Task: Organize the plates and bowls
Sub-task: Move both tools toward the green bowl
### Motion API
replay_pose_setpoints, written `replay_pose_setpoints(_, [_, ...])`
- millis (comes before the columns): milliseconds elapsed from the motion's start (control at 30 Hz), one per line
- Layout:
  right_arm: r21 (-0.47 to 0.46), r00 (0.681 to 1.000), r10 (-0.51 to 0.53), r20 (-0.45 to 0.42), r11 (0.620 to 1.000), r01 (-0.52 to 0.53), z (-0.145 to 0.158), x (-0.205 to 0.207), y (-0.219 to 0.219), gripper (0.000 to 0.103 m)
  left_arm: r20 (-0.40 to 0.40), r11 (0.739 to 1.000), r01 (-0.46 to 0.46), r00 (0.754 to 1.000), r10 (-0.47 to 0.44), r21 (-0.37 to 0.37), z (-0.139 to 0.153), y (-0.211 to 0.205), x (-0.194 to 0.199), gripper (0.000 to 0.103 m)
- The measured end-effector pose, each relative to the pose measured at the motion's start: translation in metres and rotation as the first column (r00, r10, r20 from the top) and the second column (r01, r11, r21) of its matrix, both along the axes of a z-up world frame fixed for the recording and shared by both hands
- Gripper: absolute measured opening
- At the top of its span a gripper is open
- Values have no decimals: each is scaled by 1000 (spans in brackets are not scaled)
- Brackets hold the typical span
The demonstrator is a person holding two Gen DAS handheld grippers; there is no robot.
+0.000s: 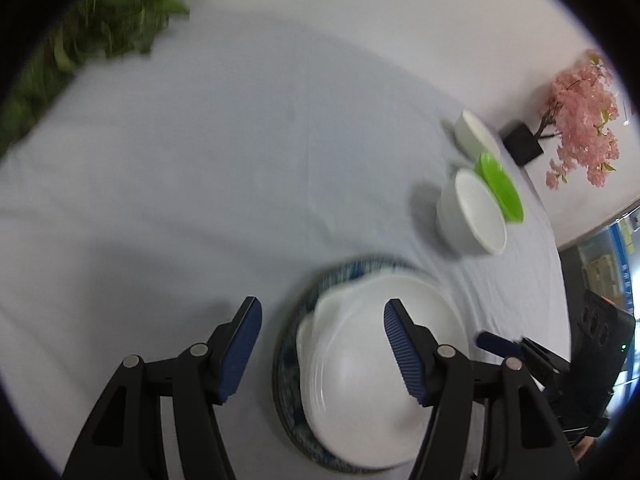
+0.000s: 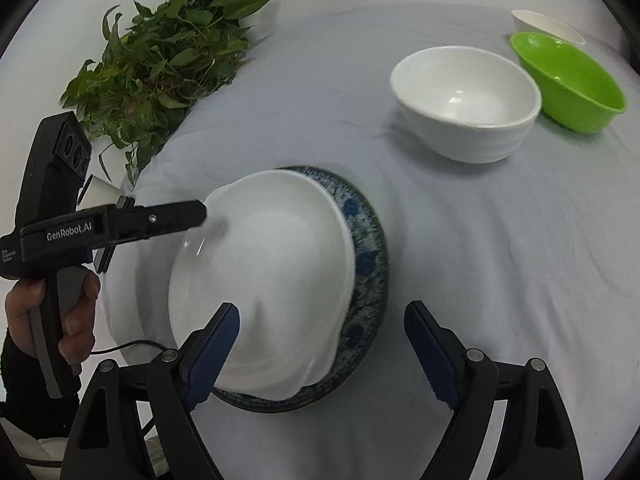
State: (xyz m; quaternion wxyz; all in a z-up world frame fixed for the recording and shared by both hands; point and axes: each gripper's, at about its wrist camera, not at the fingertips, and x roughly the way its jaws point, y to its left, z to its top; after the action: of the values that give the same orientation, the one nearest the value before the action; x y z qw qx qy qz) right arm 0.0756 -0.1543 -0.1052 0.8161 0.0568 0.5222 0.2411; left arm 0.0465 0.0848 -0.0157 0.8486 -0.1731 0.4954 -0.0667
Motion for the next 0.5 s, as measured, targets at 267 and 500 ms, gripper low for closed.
replay_pose_setpoints(267, [28,939,-258,227,966,258,57,19,-107,103,318,979,79,938,-136,186,74,-74,43,85])
replay_pose_setpoints(500, [-46,869,-350,348,920,389,84,50,-158,103,299,925,313,881,-367,214,83,-166,112,85])
